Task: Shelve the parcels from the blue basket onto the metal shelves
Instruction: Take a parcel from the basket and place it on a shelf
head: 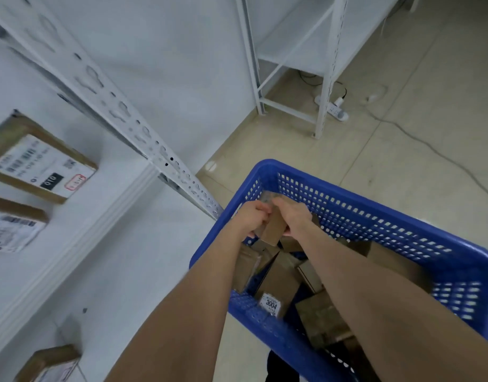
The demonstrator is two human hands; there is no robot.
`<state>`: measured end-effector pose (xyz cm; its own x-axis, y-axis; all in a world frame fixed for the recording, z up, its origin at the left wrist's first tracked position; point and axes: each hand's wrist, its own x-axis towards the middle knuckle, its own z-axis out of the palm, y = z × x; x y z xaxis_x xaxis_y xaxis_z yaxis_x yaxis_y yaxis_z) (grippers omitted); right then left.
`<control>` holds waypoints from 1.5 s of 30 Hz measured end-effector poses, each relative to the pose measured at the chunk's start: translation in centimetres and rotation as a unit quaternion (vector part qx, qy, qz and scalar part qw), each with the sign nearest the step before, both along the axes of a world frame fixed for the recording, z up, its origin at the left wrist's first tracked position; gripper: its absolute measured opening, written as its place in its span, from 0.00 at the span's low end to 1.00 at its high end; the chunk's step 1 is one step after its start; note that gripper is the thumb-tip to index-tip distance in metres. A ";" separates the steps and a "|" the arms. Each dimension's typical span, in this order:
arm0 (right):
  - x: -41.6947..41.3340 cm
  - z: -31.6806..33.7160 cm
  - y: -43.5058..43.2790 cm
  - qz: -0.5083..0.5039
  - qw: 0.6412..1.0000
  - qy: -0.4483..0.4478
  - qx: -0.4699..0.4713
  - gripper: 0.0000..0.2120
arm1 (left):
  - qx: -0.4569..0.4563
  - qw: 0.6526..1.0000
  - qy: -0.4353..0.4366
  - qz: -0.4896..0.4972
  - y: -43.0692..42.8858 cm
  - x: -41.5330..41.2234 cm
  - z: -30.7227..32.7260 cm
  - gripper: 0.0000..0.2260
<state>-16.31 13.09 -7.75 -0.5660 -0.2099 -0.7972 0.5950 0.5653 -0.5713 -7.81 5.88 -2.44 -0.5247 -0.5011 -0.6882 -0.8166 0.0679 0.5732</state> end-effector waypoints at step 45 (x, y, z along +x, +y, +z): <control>48.8 31.2 3.2 0.596 0.724 0.290 -0.194 0.29 | -0.218 0.964 0.058 0.144 5.3 59.9 34.6 0.23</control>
<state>32.48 16.31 23.46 -0.0159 -0.9684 -0.2487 -0.5863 0.2105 -0.7822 52.07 11.14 32.15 -0.3811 -0.8655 -0.3250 -0.7701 0.1027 0.6296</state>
